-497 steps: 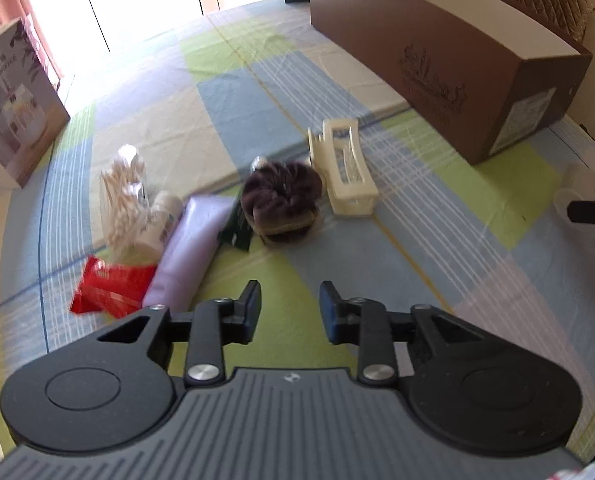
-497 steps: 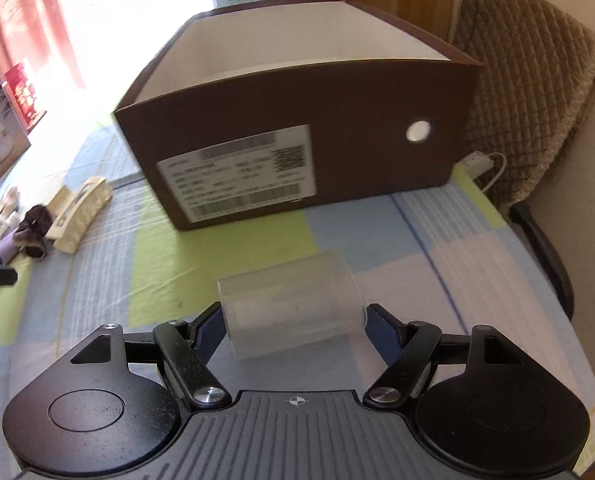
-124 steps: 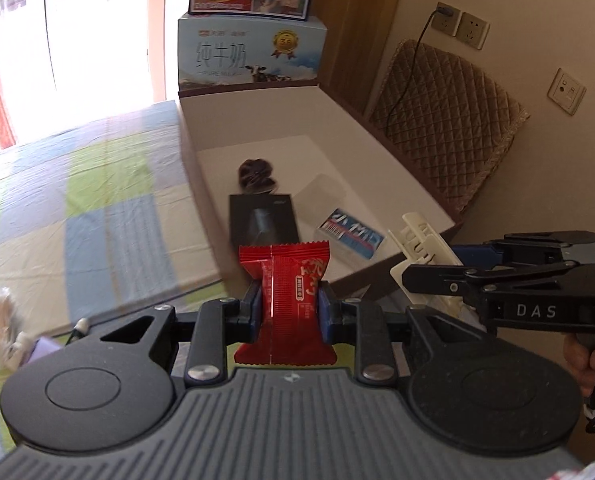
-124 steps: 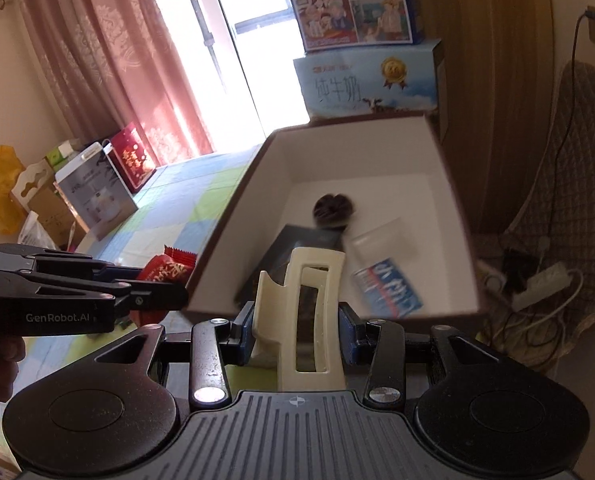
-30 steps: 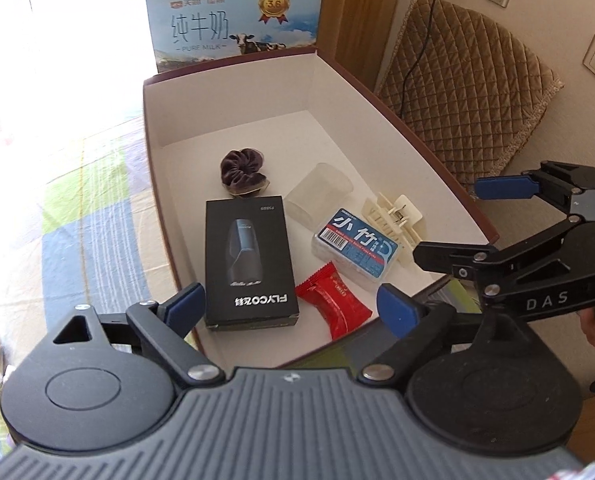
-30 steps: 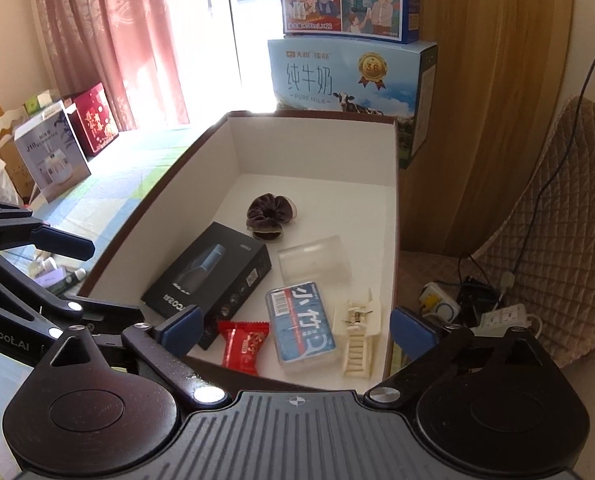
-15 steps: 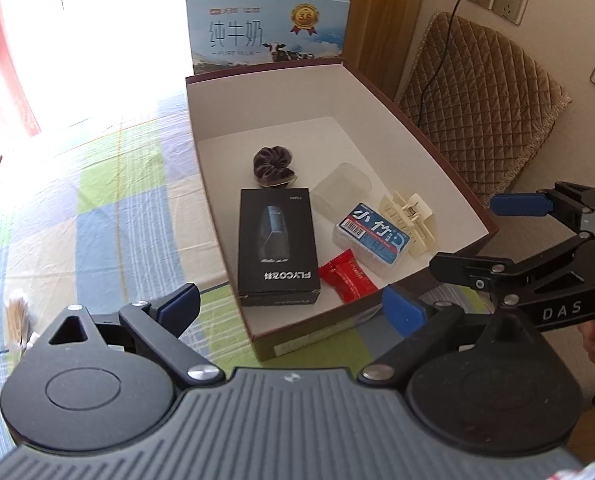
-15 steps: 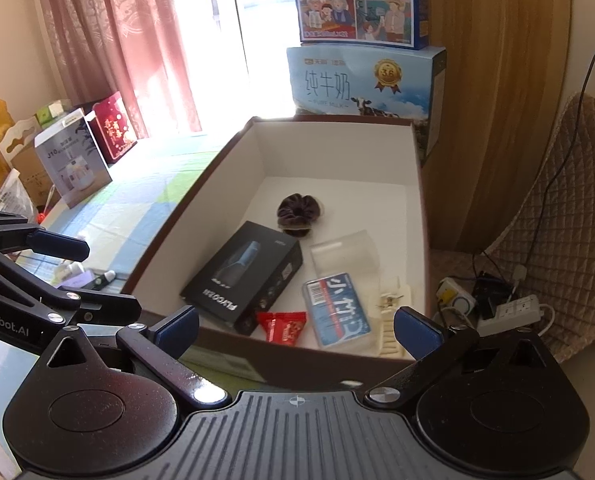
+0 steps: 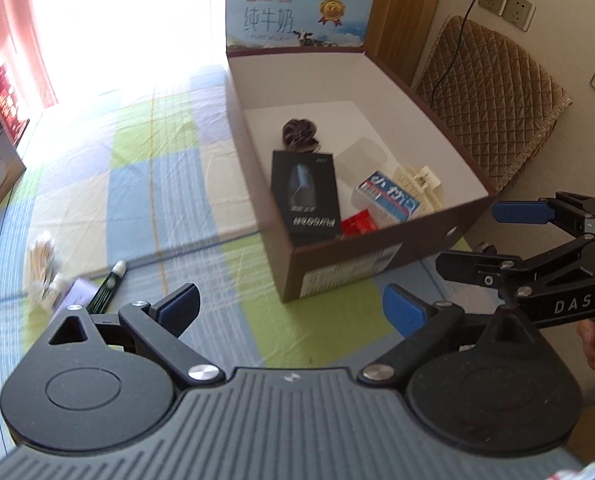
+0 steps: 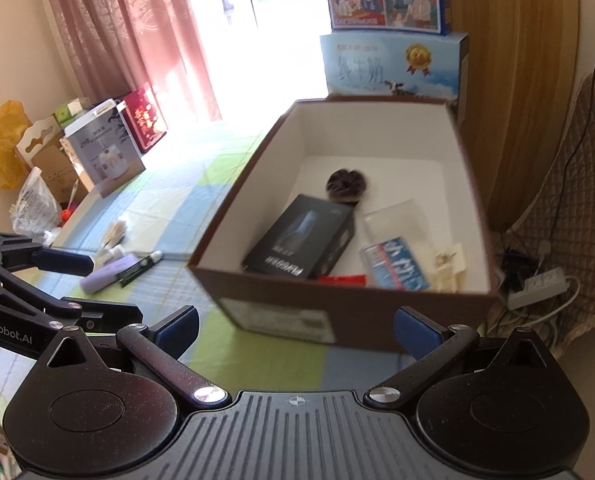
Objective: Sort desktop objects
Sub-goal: 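Move both tools back from the box toward the remaining items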
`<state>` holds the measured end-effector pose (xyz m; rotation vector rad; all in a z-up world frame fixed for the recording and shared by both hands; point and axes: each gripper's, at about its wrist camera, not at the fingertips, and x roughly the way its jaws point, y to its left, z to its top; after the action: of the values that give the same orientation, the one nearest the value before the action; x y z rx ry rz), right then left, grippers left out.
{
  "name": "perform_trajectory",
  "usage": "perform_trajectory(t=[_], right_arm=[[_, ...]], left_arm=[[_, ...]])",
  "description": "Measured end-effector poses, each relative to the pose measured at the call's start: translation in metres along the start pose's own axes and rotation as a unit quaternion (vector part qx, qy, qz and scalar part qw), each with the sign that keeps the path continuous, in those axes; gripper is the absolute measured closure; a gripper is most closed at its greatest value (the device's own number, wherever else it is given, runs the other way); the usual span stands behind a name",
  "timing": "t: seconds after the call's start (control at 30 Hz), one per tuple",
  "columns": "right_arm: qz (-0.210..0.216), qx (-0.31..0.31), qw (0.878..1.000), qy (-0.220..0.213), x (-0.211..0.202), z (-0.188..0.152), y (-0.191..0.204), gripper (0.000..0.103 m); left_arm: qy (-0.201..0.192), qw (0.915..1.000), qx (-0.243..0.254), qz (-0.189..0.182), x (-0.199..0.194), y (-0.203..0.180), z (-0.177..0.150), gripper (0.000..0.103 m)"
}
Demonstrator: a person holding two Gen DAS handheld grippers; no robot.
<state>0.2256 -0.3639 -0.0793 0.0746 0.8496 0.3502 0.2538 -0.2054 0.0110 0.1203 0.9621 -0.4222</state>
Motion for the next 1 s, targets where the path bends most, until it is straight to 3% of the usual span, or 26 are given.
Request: perform_trajectory(t=[0.53,1.0], right_arm=[[0.046,-0.013,0.997,0.066,0.039,-0.038,0.076,0.002],[0.053,-0.006,0.995,0.082,0.085,-0.041,0.131,0.002]], left_arm=[[0.047,0.9955,-0.071,0.040,-0.016,0.070,-0.071,0.007],[0.032,0.9927,-0.086,0.079,-0.032,0.134,-0.097,0.008]])
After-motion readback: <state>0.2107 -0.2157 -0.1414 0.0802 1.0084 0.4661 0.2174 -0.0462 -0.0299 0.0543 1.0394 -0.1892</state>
